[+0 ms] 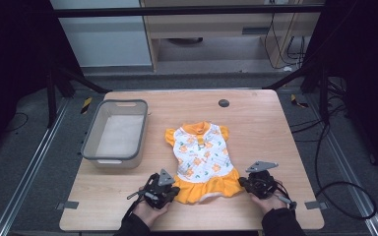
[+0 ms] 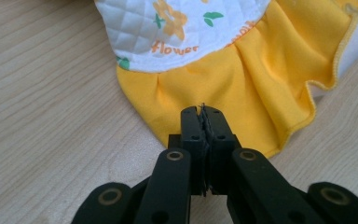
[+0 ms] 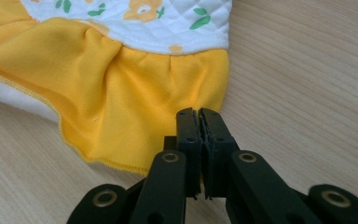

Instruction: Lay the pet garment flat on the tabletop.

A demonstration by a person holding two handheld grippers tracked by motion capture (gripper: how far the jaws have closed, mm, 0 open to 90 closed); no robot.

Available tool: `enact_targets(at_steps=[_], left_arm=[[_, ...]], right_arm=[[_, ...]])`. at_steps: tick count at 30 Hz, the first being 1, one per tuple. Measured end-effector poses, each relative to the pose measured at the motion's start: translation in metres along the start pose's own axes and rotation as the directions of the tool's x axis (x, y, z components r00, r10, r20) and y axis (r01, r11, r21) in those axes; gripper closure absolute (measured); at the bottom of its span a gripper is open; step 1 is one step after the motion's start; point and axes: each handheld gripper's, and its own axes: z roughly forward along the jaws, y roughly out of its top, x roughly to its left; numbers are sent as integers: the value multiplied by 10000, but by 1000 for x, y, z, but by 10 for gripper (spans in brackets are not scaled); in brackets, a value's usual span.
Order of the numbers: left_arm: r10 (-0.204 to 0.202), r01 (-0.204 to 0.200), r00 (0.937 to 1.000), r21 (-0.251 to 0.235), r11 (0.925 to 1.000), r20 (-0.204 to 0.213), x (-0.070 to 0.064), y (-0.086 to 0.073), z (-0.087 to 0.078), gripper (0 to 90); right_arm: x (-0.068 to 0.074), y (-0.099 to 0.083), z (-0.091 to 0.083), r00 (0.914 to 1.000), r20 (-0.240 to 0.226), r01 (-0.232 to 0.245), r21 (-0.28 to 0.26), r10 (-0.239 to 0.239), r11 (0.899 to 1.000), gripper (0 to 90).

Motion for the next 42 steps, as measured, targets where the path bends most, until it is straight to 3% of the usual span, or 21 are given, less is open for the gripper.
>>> enact_targets(at_steps=[5, 10, 16, 22, 26, 28, 29, 34, 36, 39, 42], left_arm=[[192, -196, 9996, -150, 9997, -224, 6, 1, -16, 886], [137, -139, 9997, -85, 9999, -208, 15, -4, -24, 887], [-5, 6, 9995, 33, 10000, -317, 23, -9, -28, 885], [-23, 27, 9995, 125, 9999, -312, 21, -15, -28, 880], [5, -3, 9997, 63, 10000, -251, 20, -17, -29, 852], [-35, 35, 9996, -17, 10000, -264, 21, -17, -31, 766], [-73, 69, 9994, -130, 9999, -333, 21, -18, -33, 733], [-222, 197, 9987, -541, 9983, -466, 19, -20, -40, 637], [-311, 281, 9987, -702, 9971, -415, 17, -20, -41, 619], [-235, 209, 9993, -890, 9958, -281, 13, -18, -40, 618], [-99, 100, 9999, -1082, 9941, 16, 6, -15, -39, 685]], right_arm=[[5, -1, -7, 9996, -275, 11, -164, -16, 9999, 873], [12, -4, -11, 9984, -557, 6, -279, -21, 9996, 870], [25, -9, -12, 9934, -1142, -122, -392, 76, 9992, 868], [35, -14, -10, 9902, -1396, 43, -330, -89, 9994, 863], [35, -15, -10, 9923, -1231, 67, -398, -115, 9992, 805], [33, -15, -12, 9933, -1158, -18, -583, -50, 9983, 768], [30, -15, -14, 9957, -925, -8, -906, -76, 9959, 726], [25, -13, -19, 9978, -666, -183, -1556, 80, 9876, 700], [20, -12, -23, 9984, -532, -308, -1993, 205, 9795, 692], [16, -10, -24, 9987, -419, -377, -2153, 293, 9758, 695], [11, -8, -25, 9982, -379, -550, -2390, 473, 9695, 710]])
